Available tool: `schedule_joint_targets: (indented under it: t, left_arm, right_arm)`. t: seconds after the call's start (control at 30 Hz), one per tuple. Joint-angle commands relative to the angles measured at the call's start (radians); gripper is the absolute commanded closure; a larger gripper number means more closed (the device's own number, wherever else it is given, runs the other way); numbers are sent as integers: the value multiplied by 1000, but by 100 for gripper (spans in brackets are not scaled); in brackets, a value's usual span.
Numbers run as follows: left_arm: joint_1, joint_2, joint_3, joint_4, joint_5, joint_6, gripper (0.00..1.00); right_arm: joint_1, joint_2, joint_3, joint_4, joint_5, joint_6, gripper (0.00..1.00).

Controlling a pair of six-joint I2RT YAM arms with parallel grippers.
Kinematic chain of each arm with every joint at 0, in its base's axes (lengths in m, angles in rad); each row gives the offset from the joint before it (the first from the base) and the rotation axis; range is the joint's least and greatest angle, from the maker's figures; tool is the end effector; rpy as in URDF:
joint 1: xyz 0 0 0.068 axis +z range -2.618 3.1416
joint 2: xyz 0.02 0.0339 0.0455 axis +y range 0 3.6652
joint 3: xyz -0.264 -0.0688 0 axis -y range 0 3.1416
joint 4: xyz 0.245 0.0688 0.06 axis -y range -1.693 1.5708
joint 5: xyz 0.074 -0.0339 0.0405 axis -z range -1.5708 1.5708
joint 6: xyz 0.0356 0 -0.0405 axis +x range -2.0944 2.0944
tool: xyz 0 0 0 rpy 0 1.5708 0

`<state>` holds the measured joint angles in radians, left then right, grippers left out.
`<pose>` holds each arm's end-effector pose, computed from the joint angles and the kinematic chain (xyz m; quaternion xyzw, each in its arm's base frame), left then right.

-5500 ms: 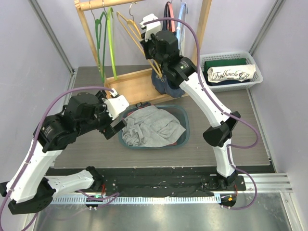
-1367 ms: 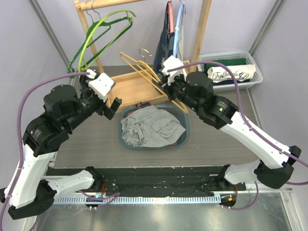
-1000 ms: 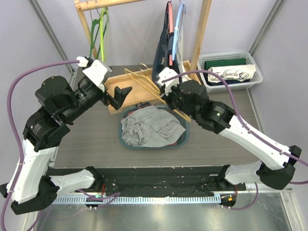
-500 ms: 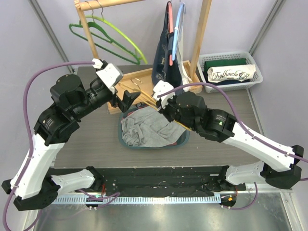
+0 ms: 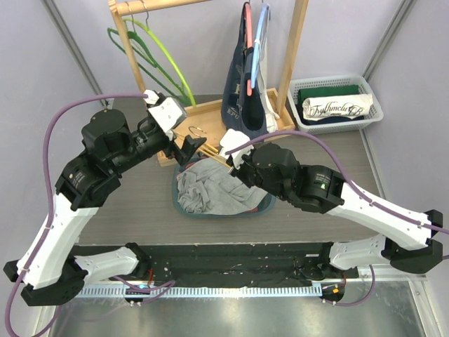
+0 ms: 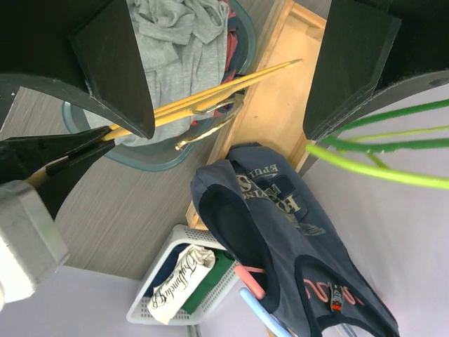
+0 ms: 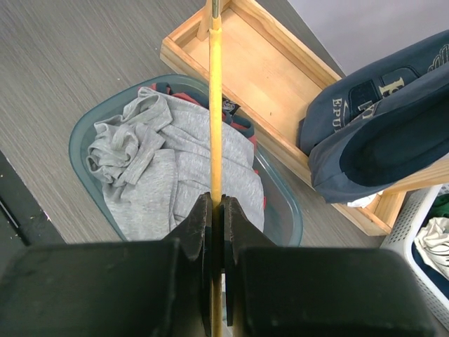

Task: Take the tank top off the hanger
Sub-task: Place the hanger at the clothesline.

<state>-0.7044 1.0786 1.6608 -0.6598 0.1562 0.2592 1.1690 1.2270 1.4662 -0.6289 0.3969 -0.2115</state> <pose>0.1303 -0.1180 0.5225 0.3860 0.6239 -0.2053 0.6477 0.1119 0.2281 0.4378 -0.4339 0.6978 0.1061 0.5600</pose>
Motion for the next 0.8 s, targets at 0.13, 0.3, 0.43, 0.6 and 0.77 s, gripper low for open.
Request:
schedule_joint_targets:
  t: [0.13,0.3,0.43,0.6,0.77]
  left_arm:
    - [2,-17,-4,23,26,23,21]
    - [3,-17,1,17,28,15,42]
    - [3,-20,-1,11,29,15,49]
    - [5,-25,-3,6,32,9,54]
    - [6,-29,-4,-3,36,0,57]
  right_arm:
    - [37,-38,62,3,52,6,99]
    - [58,-37,65,-3,66,9,99]
    - [75,-35,72,-3,82,9,99]
    - [101,-32,75,-2,108,6,99]
    - [144,-18,74,3,190,-20,99]
